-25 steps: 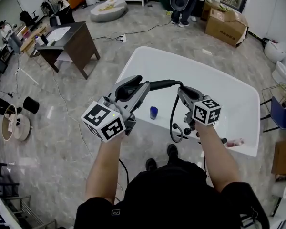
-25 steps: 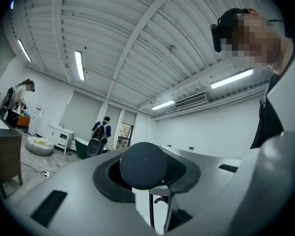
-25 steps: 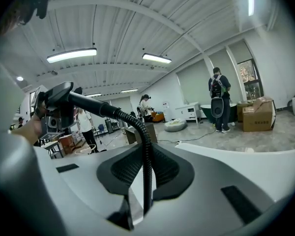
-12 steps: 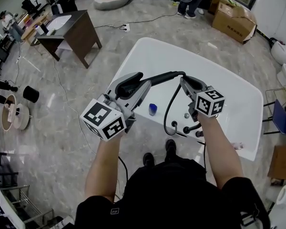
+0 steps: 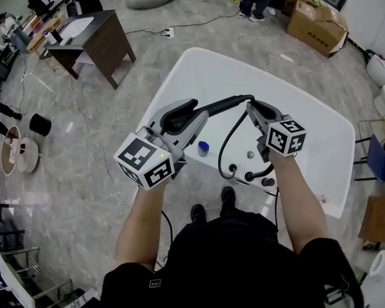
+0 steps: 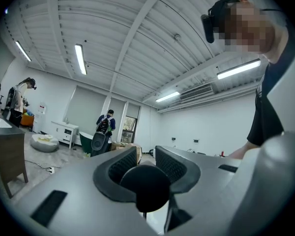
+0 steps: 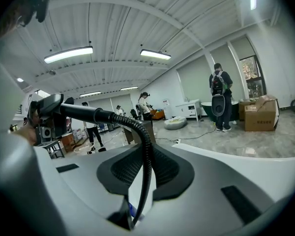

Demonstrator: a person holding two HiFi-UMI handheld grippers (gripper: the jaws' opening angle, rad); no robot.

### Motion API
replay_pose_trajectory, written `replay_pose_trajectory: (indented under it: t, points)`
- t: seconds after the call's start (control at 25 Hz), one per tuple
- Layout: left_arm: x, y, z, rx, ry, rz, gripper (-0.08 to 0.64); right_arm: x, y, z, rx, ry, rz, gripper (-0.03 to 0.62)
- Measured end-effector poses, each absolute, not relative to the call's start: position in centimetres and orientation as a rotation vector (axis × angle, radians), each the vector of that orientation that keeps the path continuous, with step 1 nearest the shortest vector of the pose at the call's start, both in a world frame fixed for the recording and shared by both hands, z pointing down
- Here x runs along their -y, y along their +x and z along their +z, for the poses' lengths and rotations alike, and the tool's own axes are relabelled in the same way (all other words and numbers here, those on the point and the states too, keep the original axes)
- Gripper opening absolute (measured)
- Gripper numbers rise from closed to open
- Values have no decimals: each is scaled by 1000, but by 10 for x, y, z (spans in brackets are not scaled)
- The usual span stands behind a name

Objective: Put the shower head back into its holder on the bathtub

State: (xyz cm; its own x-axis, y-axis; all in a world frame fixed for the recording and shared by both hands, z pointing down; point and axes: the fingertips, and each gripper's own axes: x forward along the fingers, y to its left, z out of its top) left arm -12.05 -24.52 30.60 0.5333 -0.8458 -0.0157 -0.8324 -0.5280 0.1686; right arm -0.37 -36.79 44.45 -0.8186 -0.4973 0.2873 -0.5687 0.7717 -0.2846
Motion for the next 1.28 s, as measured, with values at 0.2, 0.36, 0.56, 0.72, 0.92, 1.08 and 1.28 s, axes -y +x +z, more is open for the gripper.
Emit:
replay_pose_trajectory:
  t: [0.2,0.36,0.56,0.72,0.92,1.08,1.28]
  points:
    - [251,-115,307,1416,2644,-141,133,378,5,436,2776,880,516,67]
    - [251,-113,305,1397,2665,-146,132,381,8,426,2787,908,492,67]
    - [250,-108,299,1390,2688,-146,132,379,11,420,2783,903,450,67]
    - [248,-98,303,1383,2684,-135,132,367,19,441,2752,876,483,67]
    - [242,-88,319,1353,2659,-107,130,336,28,488,2686,838,571,69]
    - [242,-83,328,1325,2636,-107,129,317,30,514,2646,808,634,69]
    - [242,-74,336,1292,2626,-92,129,296,34,539,2613,779,702,69]
